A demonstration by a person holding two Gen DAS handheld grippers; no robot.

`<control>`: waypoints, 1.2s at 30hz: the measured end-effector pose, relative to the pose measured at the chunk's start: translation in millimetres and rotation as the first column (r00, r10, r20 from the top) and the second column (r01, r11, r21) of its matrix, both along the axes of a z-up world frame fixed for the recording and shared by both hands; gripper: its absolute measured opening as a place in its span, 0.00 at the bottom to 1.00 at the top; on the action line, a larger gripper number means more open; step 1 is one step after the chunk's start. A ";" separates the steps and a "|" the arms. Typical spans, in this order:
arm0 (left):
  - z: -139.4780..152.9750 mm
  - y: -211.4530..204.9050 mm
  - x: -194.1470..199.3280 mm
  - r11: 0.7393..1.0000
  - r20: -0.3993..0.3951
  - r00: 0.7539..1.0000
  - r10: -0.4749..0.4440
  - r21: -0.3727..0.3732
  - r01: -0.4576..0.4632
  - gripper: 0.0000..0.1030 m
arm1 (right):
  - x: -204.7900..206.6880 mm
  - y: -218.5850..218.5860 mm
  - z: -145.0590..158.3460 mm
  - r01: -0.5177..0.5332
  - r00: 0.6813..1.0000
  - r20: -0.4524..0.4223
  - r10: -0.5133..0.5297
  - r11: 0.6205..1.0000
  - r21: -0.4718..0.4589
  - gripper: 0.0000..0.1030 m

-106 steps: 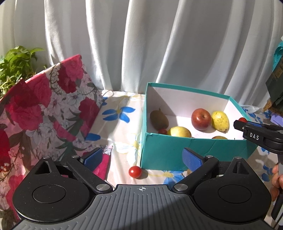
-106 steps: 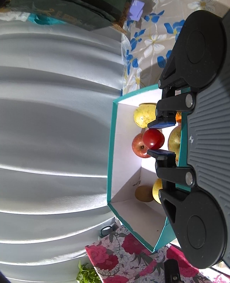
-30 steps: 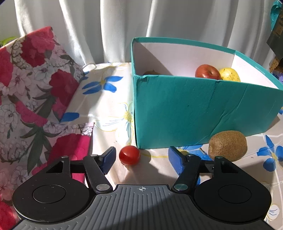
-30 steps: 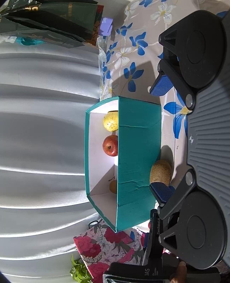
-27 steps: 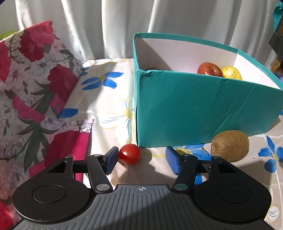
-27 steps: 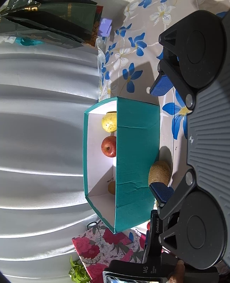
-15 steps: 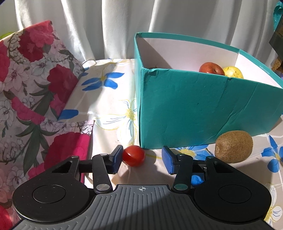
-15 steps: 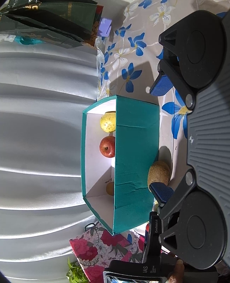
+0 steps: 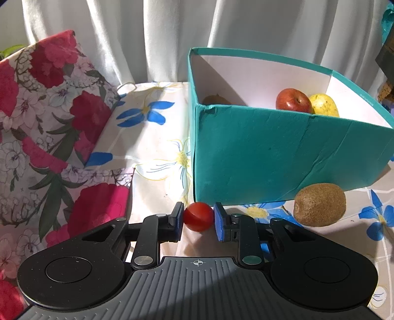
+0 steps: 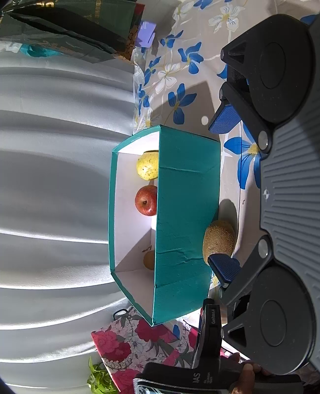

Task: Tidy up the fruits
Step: 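Grasp the brown kiwi with the right gripper while the left holds the tomato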

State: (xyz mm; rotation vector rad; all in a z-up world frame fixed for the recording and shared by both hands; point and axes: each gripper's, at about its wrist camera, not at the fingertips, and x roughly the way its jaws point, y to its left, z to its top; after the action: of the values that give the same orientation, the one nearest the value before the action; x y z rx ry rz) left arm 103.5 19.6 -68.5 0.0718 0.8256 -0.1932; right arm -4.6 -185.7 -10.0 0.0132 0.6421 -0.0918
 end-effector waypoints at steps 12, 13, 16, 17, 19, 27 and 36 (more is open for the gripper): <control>49.4 13.4 -41.5 0.995 0.028 1.000 0.013 -0.102 -0.010 0.28 | 34.3 28.9 -38.1 -0.066 0.994 -0.083 0.066 0.998 0.002 1.00; 50.9 13.6 -44.0 0.995 0.033 0.999 0.014 -0.100 -0.011 0.28 | 39.6 32.5 -41.2 -0.067 0.994 -0.088 0.066 0.998 0.002 1.00; 53.8 17.2 -47.9 0.994 0.033 0.999 0.016 -0.109 -0.012 0.28 | 55.2 41.7 -50.9 -0.066 0.992 -0.107 0.068 0.998 0.013 1.00; 54.3 18.6 -48.7 0.994 0.032 0.999 0.018 -0.109 -0.014 0.28 | 60.2 43.8 -55.0 -0.063 0.991 -0.118 0.065 0.998 0.020 1.00; 55.0 21.3 -49.9 0.994 0.030 0.999 0.024 -0.109 -0.021 0.28 | 70.1 48.0 -61.6 -0.055 0.988 -0.139 0.061 0.997 0.046 1.00; 55.7 26.9 -51.7 0.994 0.024 0.999 0.028 -0.110 -0.025 0.28 | 89.3 53.3 -74.4 -0.030 0.979 -0.197 0.045 0.996 0.081 0.75; 53.2 27.4 -48.5 0.993 0.011 0.999 0.031 -0.112 -0.030 0.28 | 95.0 55.6 -73.9 -0.036 0.979 -0.197 0.044 0.998 0.044 0.67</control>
State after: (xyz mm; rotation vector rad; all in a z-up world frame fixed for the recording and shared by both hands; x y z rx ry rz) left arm 55.0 47.1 -15.3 -0.0445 0.8015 -0.2098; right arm 90.5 -130.1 -84.0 0.0297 0.8434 -0.0414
